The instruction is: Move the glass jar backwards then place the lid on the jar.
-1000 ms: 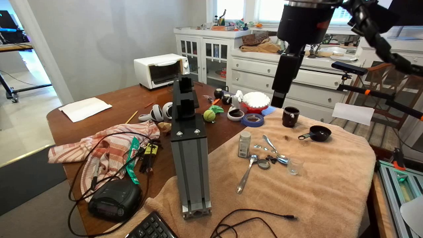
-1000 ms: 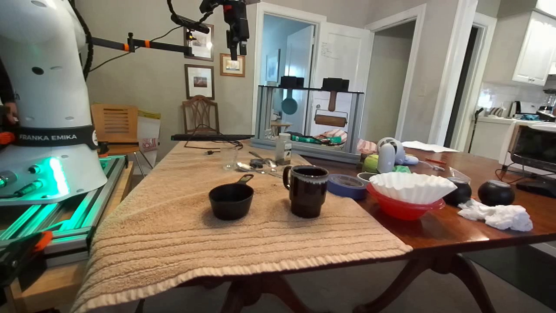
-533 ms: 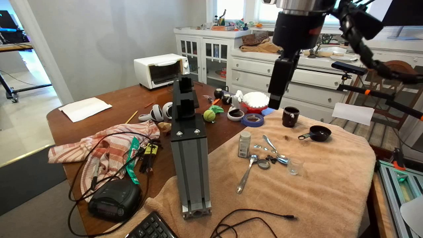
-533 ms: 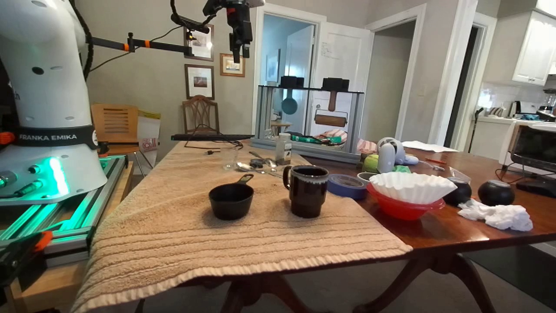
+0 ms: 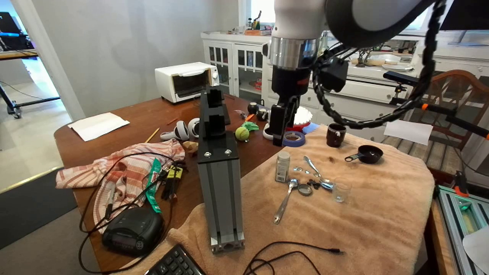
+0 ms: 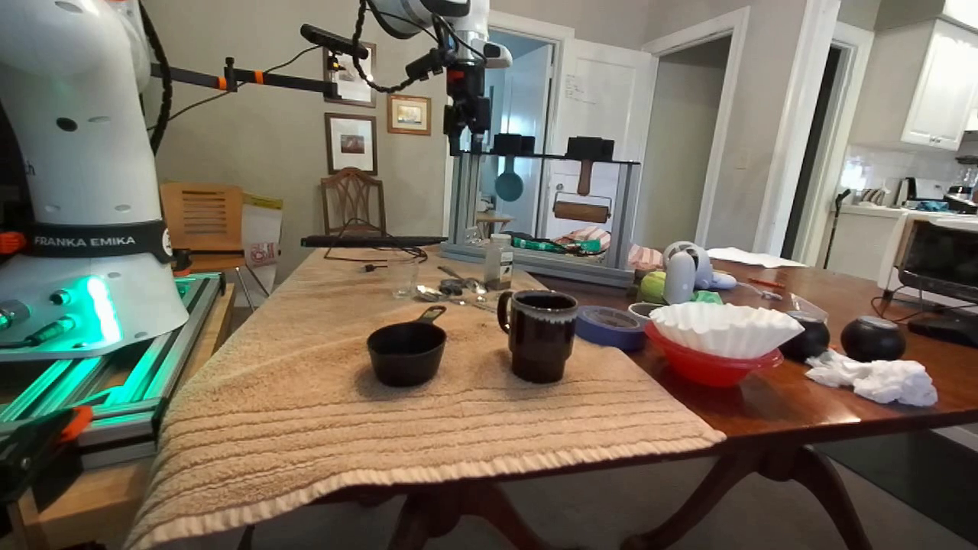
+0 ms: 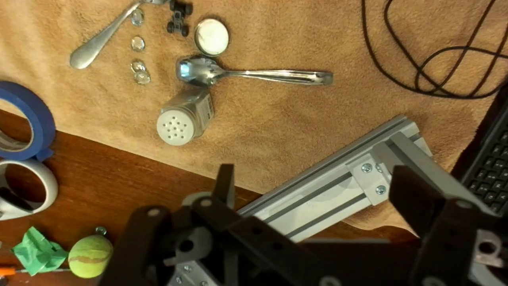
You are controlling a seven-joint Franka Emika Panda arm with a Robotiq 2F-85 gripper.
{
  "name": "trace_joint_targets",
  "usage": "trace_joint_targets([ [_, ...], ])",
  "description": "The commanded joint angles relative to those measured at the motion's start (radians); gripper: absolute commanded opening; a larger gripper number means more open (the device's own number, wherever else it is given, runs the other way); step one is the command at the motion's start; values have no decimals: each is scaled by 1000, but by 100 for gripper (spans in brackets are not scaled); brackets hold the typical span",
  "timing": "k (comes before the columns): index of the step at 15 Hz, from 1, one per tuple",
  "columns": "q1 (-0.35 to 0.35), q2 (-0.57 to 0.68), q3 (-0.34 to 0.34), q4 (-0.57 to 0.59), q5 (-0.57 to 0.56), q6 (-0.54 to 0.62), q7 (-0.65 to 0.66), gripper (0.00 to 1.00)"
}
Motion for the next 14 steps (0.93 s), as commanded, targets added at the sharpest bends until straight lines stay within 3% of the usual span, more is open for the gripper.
trace_joint_targets([
  [1,-9,98,-64,45,53,-4,-34,100],
  [10,-40,217,-134,75,154,-36,-125,100],
  [14,-28,188,-138,37,104,14,-108,100],
])
